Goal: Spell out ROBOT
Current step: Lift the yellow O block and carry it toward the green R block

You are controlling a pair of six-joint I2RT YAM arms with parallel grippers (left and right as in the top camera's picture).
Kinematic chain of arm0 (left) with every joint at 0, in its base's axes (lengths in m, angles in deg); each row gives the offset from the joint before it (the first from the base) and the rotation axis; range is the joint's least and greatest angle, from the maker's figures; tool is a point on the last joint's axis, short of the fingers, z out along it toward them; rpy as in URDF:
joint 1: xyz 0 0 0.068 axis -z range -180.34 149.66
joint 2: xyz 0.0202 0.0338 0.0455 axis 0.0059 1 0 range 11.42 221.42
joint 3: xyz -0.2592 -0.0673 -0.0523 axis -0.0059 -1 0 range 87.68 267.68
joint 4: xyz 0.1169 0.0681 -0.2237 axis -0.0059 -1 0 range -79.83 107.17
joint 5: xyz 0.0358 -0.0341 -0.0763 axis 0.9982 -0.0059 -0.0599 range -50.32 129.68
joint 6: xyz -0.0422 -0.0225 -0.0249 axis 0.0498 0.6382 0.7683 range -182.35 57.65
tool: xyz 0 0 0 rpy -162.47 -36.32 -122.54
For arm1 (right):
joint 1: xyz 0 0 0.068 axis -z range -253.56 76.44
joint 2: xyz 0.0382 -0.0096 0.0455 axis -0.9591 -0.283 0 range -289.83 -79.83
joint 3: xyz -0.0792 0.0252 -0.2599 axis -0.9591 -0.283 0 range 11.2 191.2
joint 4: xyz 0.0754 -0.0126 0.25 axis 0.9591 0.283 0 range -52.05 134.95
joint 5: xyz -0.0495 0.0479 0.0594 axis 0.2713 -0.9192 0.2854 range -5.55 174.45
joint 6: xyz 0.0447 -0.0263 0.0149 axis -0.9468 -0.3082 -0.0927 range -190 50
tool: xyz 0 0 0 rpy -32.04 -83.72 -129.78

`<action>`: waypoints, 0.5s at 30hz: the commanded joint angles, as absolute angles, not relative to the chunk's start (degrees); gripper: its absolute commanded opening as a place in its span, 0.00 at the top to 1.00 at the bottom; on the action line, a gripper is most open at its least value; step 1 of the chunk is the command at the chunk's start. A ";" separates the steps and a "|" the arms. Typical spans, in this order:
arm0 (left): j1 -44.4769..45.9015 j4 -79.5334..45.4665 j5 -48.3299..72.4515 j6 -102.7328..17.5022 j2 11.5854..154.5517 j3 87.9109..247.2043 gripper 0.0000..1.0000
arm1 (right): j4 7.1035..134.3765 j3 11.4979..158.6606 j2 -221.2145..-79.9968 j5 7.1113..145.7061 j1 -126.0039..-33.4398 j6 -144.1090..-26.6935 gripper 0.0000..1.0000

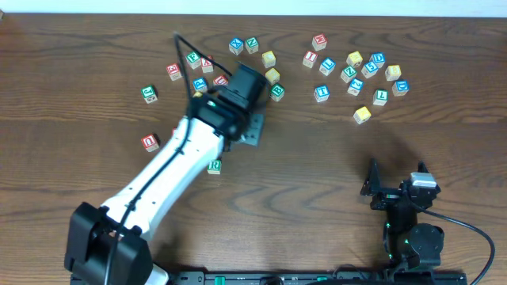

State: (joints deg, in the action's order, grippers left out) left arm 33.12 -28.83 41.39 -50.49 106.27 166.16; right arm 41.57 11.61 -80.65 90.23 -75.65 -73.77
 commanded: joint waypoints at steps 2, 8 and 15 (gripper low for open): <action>35.87 -28.08 44.37 -47.39 106.03 164.45 0.85 | 41.77 11.50 -80.22 90.08 -75.10 -73.10 0.01; 36.77 -25.85 44.91 -45.71 106.03 161.53 0.85 | 41.79 11.50 -80.22 90.08 -75.10 -73.12 0.01; 36.72 -23.91 44.87 -43.33 105.83 157.28 0.89 | 41.77 11.50 -80.22 90.08 -75.10 -73.12 0.01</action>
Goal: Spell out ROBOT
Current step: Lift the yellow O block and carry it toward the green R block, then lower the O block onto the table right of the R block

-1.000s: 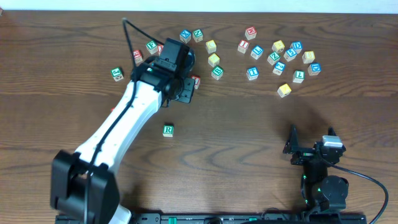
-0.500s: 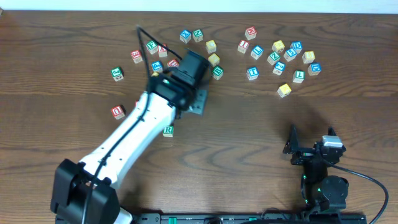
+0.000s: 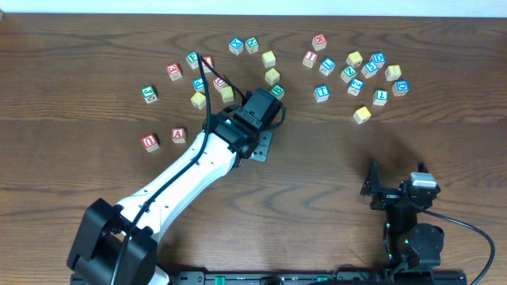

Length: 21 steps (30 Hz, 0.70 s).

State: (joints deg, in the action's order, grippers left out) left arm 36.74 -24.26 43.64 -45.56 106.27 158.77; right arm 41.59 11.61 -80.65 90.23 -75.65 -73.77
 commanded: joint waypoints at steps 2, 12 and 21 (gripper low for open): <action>36.72 -23.60 44.89 -42.45 105.22 156.08 0.89 | 41.79 11.50 -80.22 90.08 -75.10 -73.12 0.01; 36.72 -23.89 44.85 -37.21 97.35 150.49 0.89 | 41.77 11.50 -80.22 90.08 -75.10 -73.12 0.01; 36.77 -23.69 44.72 -34.56 93.18 144.94 0.89 | 41.77 11.50 -80.22 90.08 -75.10 -73.12 0.01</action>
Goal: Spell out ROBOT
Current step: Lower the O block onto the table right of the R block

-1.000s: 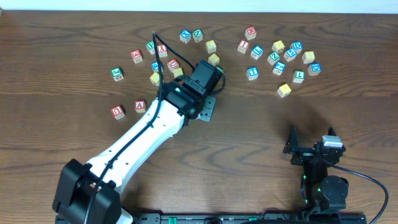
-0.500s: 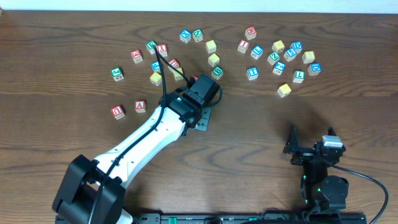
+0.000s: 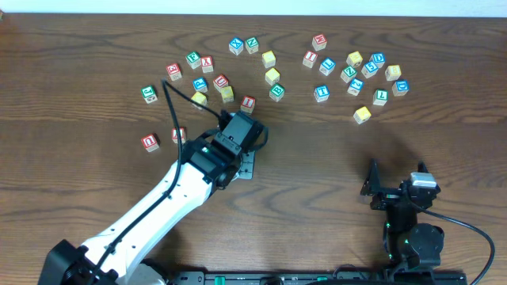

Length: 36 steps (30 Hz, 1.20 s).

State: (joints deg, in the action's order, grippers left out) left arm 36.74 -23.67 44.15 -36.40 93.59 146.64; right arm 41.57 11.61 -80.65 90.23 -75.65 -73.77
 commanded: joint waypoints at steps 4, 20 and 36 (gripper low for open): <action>36.77 -22.09 44.67 -33.16 93.18 142.18 0.89 | 41.77 11.50 -80.22 90.08 -75.10 -73.10 0.01; 36.79 -17.77 44.67 -30.28 93.18 138.82 0.92 | 41.77 11.50 -80.22 90.08 -75.10 -73.12 0.01; 36.79 -12.35 44.69 -27.52 93.42 133.85 0.92 | 41.77 11.50 -80.22 90.08 -75.10 -73.12 0.01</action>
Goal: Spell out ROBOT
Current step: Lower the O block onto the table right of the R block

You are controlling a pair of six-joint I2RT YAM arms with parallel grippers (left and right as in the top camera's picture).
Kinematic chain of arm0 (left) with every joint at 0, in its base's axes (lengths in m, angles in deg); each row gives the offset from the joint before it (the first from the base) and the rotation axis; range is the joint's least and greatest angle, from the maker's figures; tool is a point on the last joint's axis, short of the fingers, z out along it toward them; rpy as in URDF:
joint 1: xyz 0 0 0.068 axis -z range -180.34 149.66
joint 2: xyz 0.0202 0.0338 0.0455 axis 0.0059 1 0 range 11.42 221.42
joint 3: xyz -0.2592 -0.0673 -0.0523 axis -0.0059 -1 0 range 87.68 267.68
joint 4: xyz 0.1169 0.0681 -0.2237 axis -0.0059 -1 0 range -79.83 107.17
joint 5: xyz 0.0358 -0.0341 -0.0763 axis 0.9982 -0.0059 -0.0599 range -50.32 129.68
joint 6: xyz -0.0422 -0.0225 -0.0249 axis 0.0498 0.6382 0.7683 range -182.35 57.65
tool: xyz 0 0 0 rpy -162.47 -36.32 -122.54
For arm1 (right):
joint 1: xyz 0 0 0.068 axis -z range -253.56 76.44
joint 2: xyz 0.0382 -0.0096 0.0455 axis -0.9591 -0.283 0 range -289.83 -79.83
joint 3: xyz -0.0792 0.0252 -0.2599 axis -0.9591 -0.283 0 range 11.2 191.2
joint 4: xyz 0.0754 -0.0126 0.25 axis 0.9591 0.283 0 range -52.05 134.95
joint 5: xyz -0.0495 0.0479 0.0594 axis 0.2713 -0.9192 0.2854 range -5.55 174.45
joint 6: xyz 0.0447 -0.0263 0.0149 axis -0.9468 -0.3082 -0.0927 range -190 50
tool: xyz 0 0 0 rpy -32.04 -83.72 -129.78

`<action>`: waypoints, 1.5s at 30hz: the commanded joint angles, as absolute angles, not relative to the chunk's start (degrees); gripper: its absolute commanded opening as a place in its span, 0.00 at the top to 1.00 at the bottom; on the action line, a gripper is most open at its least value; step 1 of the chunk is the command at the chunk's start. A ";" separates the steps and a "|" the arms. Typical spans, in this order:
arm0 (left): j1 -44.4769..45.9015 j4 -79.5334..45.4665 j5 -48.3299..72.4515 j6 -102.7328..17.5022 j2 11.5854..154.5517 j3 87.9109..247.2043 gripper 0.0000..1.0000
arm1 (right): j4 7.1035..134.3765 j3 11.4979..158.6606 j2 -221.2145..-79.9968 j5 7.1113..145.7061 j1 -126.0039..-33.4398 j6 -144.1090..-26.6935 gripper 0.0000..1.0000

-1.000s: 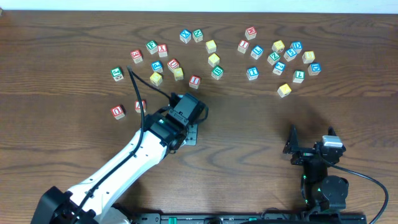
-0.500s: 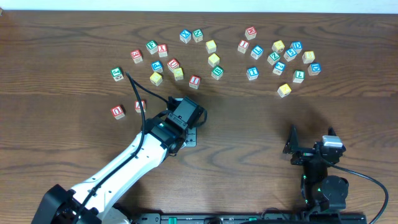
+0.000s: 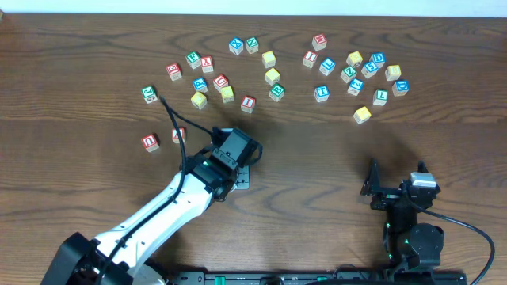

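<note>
Several lettered wooden blocks lie scattered across the far half of the table, among them a red-lettered block (image 3: 248, 101), a green one (image 3: 276, 92) and a yellow one (image 3: 362, 115). My left gripper (image 3: 241, 179) hangs over bare wood near the table's middle, below that scatter; its jaws point down, so anything between them is hidden. Parked at the near right, my right gripper (image 3: 370, 179) touches no block. No R block shows in this view.
Two red-lettered blocks (image 3: 150, 142) (image 3: 179, 134) sit apart at the left, close to the left arm's cable. A cluster of blue, yellow and red blocks (image 3: 354, 73) fills the far right. The table's far edge (image 3: 253, 16) runs behind the blocks.
My left gripper has come slightly nearer to the front of the table and a little to the left. The blocks and my right arm stand as before.
At first my left gripper was among the blocks at the far left-centre, with a green-lettered R block lying below it near the arm. It then stood further right and nearer at each moment, uncovering the blocks; the arm now covers the R block's place.
</note>
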State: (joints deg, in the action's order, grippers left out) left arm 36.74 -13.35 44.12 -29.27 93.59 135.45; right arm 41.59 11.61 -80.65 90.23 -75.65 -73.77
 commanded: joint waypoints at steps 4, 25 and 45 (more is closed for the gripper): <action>36.79 -10.92 44.65 -27.28 93.42 133.37 0.92 | 41.77 11.50 -80.22 90.08 -75.10 -73.12 0.01; 36.79 -4.45 44.67 -27.33 99.73 132.78 0.92 | 41.79 11.50 -80.22 90.08 -75.10 -73.12 0.01; 36.79 -3.84 46.40 -27.35 101.77 132.78 0.92 | 41.79 11.50 -80.22 90.08 -75.10 -73.12 0.01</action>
